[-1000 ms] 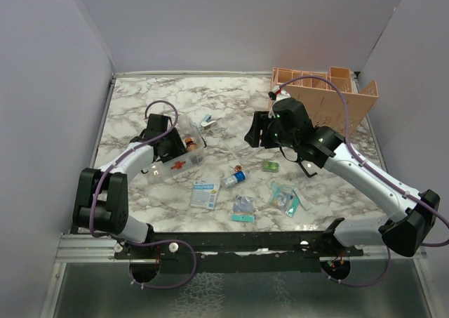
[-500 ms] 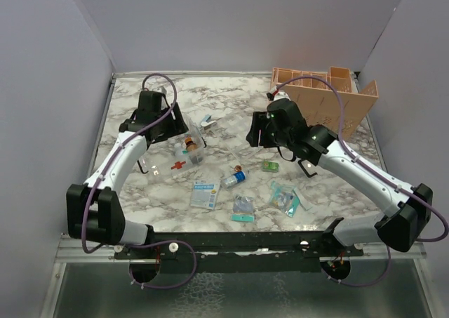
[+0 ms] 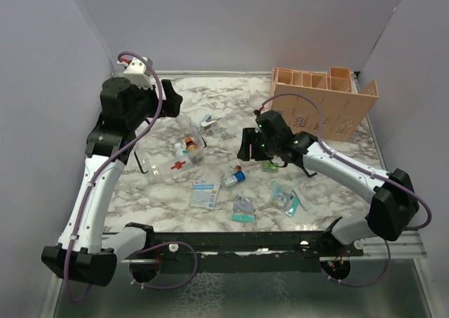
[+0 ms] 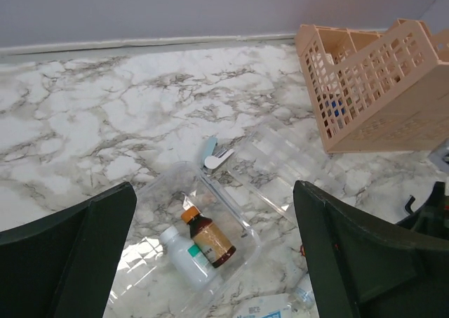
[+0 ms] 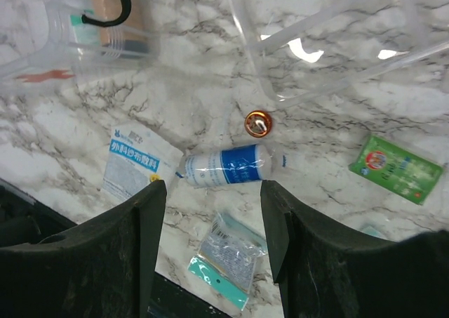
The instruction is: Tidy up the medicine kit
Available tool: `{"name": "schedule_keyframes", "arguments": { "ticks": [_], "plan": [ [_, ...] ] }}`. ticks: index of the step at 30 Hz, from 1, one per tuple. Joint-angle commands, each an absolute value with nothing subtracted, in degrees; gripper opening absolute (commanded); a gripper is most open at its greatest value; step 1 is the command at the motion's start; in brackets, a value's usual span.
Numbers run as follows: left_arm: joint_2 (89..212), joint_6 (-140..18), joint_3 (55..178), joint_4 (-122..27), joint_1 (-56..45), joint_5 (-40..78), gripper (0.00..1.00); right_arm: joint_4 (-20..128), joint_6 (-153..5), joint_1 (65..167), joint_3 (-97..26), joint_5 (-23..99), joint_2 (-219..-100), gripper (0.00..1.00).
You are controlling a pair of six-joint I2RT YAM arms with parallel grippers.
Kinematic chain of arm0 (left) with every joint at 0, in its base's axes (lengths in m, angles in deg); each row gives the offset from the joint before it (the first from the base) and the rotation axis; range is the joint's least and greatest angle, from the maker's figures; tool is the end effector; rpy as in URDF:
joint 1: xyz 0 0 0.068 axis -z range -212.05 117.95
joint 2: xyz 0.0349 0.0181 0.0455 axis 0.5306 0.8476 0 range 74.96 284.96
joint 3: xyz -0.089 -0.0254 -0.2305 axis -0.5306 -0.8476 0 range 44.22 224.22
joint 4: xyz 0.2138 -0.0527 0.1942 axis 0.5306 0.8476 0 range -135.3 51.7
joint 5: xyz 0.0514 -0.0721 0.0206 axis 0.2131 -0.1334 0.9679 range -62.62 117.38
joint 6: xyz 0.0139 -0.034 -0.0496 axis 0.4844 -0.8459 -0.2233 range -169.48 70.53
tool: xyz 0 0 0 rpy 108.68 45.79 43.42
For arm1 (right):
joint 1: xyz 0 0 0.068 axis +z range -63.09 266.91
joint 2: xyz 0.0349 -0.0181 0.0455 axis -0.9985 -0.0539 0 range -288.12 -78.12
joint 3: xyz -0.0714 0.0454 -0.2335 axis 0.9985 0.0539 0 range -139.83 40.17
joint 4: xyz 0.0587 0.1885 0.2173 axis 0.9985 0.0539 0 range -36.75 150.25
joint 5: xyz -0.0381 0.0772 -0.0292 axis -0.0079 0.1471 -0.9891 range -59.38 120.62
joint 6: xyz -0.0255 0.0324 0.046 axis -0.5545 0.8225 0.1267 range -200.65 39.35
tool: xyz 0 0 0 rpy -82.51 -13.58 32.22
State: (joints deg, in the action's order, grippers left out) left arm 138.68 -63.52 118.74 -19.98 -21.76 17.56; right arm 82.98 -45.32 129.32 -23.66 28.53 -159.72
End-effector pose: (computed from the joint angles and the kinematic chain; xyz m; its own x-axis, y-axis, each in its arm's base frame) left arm 0.2871 -0.0602 0.4087 -0.3215 -0.1847 -0.9287 0.2685 0.9228 -0.2764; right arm 0.2601 0.2352 0.2326 -0.8234 0.0305 -0.5667 -0.2202 0.9031 0.3686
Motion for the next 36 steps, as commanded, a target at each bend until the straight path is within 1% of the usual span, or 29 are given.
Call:
{"name": "schedule_keyframes", "arguments": {
  "ticks": [1,4,7,9,13,19,24,29,33,36],
  "plan": [
    [135.15,-58.27,119.49,-20.37,-21.42,16.84,0.99,75.73,-46.10,129.38,-22.31,39.72,-164.30,0.57],
    [133.49,-57.14,118.21,-20.42,-21.43,14.19,1.00,74.72,-47.59,131.76,-23.50,43.23,-168.07,0.57],
    [132.84,-57.34,118.02,-20.35,-21.10,10.47,0.99,72.38,-50.75,135.72,-24.93,49.38,-172.19,0.57],
    [133.17,-58.07,119.00,-20.35,-20.22,10.20,0.99,72.44,-51.63,138.27,-26.78,50.94,-174.98,0.56],
    [133.58,-58.34,120.63,-20.34,-18.32,12.26,0.98,74.89,-48.76,140.55,-29.29,47.02,-178.27,0.55],
    [132.66,-60.74,119.78,-20.16,-16.84,17.89,0.97,75.39,-41.51,142.02,-25.67,41.19,-178.18,0.50],
    [132.35,-63.28,118.34,-20.31,-16.17,18.73,0.96,74.25,-33.73,143.51,-23.40,39.73,-179.36,0.43],
    [132.33,-64.21,117.12,-20.70,-15.46,18.11,0.95,73.44,-25.88,144.27,-21.63,36.31,-178.72,0.42],
    [132.69,-64.65,116.94,-21.31,-15.06,17.70,0.95,70.11,-23.37,144.36,-20.75,35.75,-179.82,0.43],
    [132.77,-65.79,118.58,-21.86,-14.85,16.83,0.92,73.88,-20.67,144.67,-23.41,32.61,-182.42,0.43]
  ]
}}
